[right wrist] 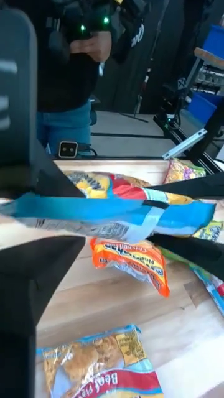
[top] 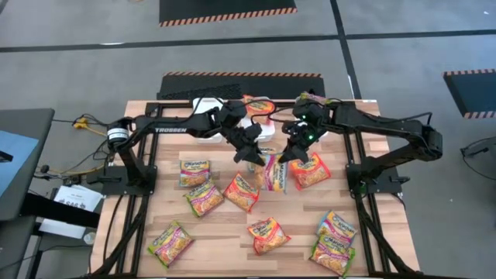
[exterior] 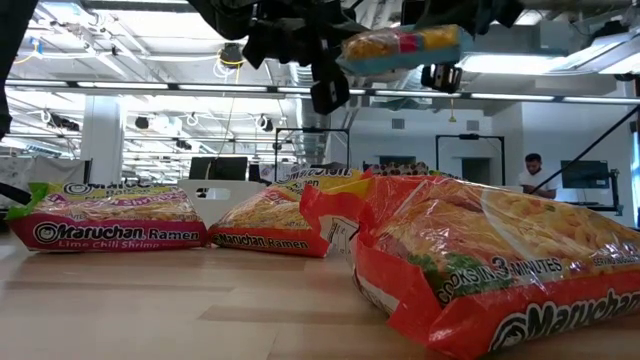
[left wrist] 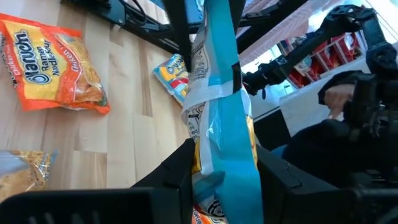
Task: Sort Maruchan noodles
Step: Put the blue noodle pack into the left white bin
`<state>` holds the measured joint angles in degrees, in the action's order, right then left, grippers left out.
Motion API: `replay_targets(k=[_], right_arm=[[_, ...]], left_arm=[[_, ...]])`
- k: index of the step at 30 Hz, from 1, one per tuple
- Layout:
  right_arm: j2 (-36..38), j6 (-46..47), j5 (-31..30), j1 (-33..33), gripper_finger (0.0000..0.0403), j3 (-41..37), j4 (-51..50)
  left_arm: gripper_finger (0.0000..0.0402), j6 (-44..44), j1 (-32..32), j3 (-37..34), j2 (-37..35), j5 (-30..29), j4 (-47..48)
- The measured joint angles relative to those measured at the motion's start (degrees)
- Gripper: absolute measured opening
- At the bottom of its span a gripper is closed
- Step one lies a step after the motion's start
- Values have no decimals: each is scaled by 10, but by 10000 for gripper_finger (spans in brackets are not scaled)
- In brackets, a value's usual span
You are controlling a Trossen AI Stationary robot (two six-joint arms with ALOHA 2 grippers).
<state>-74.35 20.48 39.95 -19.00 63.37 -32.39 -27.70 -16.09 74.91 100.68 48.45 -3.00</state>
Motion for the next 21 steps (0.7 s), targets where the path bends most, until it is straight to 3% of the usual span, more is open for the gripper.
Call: replay_targets(k=[9,21], right_arm=[[4,5,24,-48,184,0,0],[37,6,41,-109,195,0,44]], left_arm=[[87,6,-32,0,-25,12,35],[85,71,-110,0,-105,-12,136]])
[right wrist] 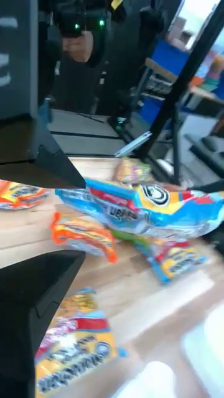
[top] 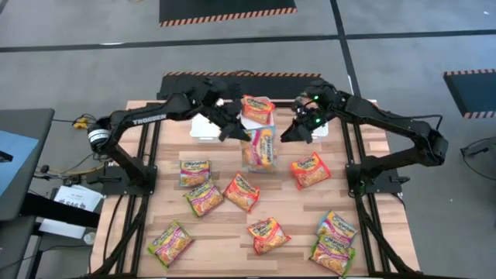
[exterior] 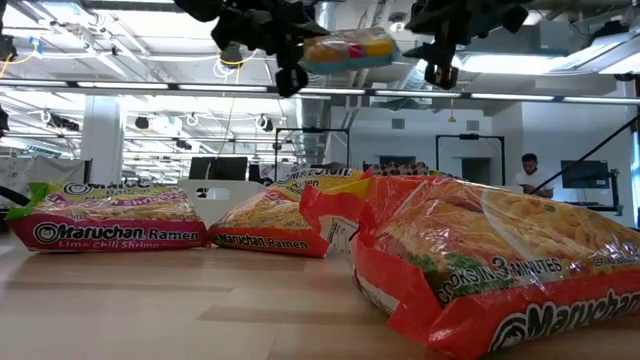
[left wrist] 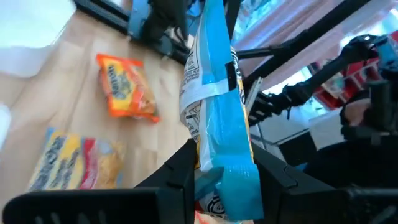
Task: Sort Maruchan noodles
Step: Put the blue noodle pack into the left white bin
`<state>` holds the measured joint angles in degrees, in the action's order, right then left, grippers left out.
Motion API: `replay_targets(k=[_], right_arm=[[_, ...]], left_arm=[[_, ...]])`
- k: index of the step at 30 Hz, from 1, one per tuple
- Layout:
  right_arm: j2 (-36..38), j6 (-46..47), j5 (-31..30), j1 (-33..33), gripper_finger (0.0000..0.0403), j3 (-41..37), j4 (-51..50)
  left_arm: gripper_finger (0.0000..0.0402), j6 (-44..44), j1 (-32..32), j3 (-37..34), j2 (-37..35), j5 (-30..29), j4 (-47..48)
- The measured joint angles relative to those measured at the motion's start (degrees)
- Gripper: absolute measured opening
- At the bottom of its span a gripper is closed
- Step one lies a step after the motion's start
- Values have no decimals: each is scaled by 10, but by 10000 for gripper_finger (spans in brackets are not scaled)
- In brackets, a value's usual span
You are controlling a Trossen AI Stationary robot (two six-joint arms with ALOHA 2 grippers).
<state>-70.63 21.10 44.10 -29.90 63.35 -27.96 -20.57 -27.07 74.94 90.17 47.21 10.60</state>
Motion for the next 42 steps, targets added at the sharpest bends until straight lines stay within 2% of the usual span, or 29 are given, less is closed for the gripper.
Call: replay_targets(k=[8,20,25,30,33,37,42], right_arm=[[38,0,-2,-25,195,0,9],[46,-2,-7,-40,195,0,57],[39,-2,-12,-41,195,0,68],[32,-2,-25,-47,195,0,78],[24,-2,-29,-49,195,0,74],[19,-2,-31,-51,195,0,75],[19,-1,-35,-51,195,0,75]], left_arm=[[85,46,-56,0,-66,-61,34],[85,64,-180,-1,-205,-303,40],[85,47,-219,-2,-230,-405,38],[85,1,-249,-5,-227,-406,35],[85,-33,-254,-45,-228,-389,-15],[85,-72,-262,-134,-229,-354,-128],[85,-119,-264,-257,-231,-357,-305]])
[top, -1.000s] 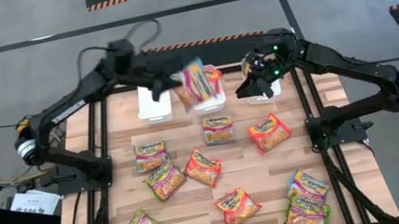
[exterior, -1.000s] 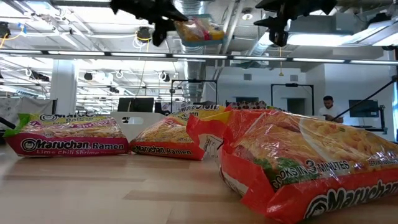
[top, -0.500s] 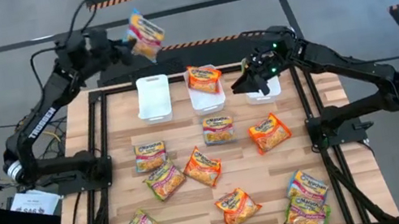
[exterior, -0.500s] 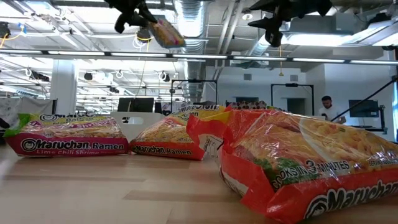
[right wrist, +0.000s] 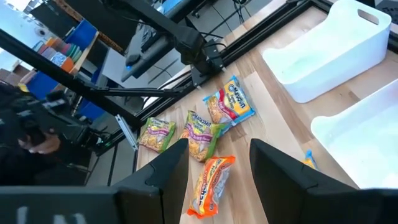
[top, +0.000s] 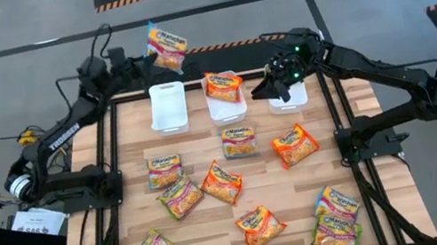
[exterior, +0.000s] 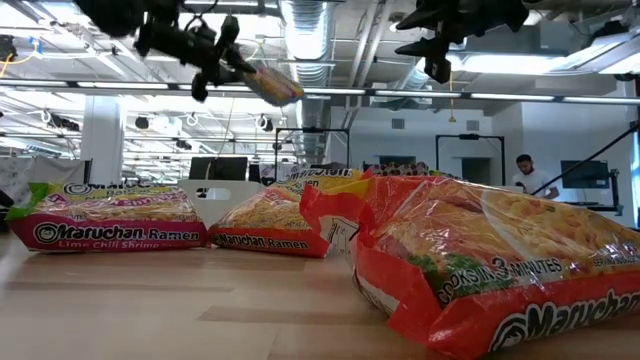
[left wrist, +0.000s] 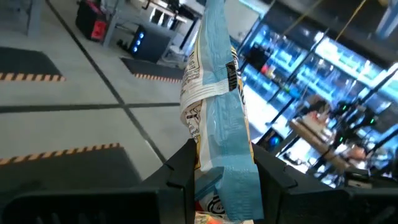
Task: Sort Maruchan noodles
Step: Put the blue noodle pack into the left white bin
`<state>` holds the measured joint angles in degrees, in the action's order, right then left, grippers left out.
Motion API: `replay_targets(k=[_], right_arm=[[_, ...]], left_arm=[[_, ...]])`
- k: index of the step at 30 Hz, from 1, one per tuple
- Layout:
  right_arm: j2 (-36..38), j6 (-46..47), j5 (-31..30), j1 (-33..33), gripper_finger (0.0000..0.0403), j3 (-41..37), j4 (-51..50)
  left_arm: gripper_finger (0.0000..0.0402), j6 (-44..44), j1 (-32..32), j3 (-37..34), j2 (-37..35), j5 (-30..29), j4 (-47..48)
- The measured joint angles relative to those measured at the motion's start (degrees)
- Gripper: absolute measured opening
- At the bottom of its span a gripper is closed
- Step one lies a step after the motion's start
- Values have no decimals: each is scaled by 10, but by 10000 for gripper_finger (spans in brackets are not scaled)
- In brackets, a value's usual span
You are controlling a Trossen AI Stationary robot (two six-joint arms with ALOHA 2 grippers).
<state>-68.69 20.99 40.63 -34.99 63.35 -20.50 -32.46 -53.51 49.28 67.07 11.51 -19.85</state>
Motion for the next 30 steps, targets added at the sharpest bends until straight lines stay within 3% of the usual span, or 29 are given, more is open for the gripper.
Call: replay_targets(k=[5,10,21,30], right_arm=[[0,0,0,0,195,0,0],[0,1,0,0,195,0,0],[0,1,0,0,195,0,1],[0,1,-2,2,195,0,0]], left_arm=[[85,-72,-2,-119,-1,-32,-176],[85,-98,5,-211,0,-99,-254],[103,-138,8,-279,6,-192,-246],[105,-186,8,-281,6,-195,-184]])
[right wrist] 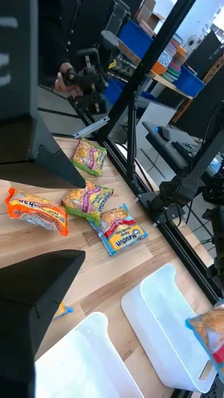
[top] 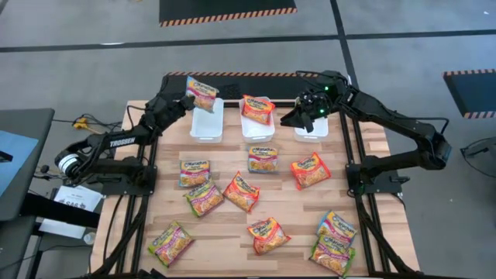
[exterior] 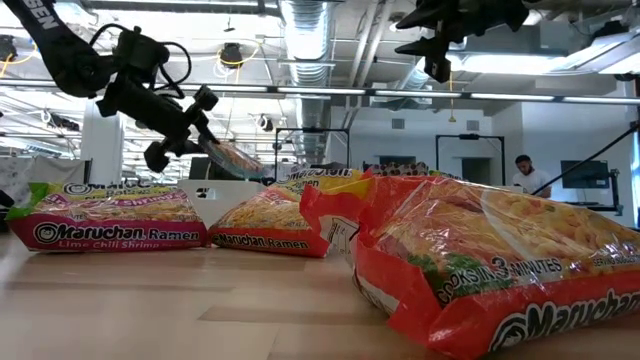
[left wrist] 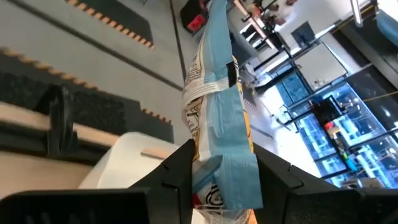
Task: Sort Maruchan noodles
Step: Put the blue noodle pack into the left white bin
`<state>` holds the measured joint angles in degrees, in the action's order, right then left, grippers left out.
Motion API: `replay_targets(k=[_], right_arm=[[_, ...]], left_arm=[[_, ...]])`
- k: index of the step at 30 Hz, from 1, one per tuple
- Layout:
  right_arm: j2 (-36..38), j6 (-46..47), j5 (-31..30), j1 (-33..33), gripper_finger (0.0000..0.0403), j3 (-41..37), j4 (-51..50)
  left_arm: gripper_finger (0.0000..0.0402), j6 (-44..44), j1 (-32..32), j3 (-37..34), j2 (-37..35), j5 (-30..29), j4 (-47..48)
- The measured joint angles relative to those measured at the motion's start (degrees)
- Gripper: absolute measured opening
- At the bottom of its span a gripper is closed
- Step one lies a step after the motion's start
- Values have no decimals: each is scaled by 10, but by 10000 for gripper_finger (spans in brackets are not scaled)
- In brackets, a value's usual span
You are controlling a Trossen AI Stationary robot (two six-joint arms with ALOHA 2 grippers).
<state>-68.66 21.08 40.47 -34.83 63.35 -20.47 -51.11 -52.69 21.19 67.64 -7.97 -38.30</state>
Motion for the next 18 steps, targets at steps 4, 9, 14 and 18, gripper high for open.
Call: replay_targets(k=[4,9,14,18], right_arm=[[0,0,0,0,195,0,0],[0,0,0,0,195,0,0],[0,9,0,0,195,0,0],[0,14,0,0,195,0,0]], left_arm=[[106,-24,0,0,0,-1,6],[105,-60,0,0,0,-2,19],[100,-62,0,0,0,-4,30],[101,-67,0,0,0,-3,32]])
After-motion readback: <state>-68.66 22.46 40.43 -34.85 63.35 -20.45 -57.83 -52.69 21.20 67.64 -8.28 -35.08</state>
